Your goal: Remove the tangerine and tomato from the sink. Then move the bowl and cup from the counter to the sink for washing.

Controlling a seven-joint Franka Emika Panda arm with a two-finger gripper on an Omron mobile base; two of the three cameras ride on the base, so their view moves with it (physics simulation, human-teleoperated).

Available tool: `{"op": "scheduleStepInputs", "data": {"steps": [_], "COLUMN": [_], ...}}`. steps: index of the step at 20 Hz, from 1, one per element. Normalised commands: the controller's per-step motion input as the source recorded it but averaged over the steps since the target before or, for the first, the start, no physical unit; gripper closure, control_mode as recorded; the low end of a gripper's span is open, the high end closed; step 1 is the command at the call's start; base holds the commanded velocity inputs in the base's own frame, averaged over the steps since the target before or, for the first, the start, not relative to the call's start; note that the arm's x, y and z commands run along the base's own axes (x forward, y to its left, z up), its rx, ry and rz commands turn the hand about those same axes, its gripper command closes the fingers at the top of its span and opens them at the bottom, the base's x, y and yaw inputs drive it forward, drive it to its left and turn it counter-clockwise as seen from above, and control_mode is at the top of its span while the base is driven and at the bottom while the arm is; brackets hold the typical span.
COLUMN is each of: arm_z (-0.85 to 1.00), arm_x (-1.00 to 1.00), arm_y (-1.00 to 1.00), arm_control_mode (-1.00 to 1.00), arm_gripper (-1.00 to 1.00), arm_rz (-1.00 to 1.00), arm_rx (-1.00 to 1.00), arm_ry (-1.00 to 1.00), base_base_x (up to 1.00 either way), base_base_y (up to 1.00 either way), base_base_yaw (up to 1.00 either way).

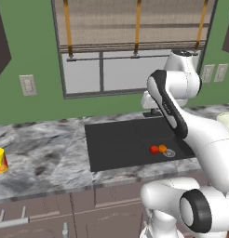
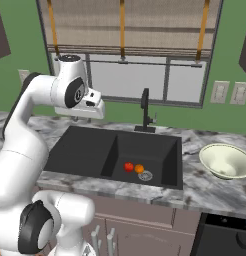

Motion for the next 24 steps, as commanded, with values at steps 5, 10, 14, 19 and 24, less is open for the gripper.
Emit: {"op": "scheduleStepInputs", "data": {"steps": [5, 10, 14, 19, 24], "arm_z": [-0.02, -0.02, -0.04, -0.08, -0.11], "arm_x": [-0.01, -0.11, -0.19, -0.12, -0.06], "arm_y": [-0.02, -0.15, -0.20, -0.22, -0.16], "arm_control_mode": [-1.00, -1.00, -1.00, -1.00, -1.00], "arm_gripper": [-1.00, -1.00, -1.00, -1.00, -1.00], "arm_rz": [0.00, 0.00, -0.01, -0.11, -0.14], "arm_rx": [0.00, 0.02, 0.00, 0.00, -0.04], "arm_ry": [0.00, -0.01, -0.10, -0.06, -0.02], "base_base_x": [0.00, 0.00, 0.00, 0.00, 0.00], "base_base_y": [0.00, 0.00, 0.00, 0.00, 0.00], "base_base_yaw": [0.00, 0.00, 0.00, 0.00, 0.00]}}
